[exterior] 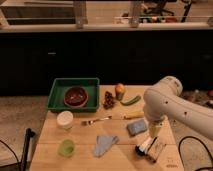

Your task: Wipe table surface with towel

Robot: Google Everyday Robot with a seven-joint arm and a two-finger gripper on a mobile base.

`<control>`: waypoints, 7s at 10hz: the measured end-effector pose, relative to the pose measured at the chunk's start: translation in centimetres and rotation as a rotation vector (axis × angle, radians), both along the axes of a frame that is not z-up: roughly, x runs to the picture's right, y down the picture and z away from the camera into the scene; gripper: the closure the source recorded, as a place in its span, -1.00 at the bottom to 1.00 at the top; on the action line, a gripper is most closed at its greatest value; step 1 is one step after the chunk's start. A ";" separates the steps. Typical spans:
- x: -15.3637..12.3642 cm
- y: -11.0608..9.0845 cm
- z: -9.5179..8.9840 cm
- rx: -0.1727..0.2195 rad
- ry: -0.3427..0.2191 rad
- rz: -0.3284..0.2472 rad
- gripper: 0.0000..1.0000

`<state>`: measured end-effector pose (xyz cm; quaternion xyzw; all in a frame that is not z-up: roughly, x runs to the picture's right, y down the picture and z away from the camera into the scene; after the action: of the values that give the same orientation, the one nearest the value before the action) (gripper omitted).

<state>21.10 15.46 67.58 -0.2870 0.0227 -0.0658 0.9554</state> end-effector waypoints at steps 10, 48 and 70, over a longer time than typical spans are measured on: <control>-6.7 4.2 -0.3 0.006 -0.092 -0.119 -0.60; -14.5 11.1 6.0 -0.003 -0.393 -0.263 -0.60; -20.1 11.9 8.8 -0.100 -0.570 -0.114 -0.60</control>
<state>0.99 27.31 76.41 -0.3017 -0.2339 -0.1984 0.9027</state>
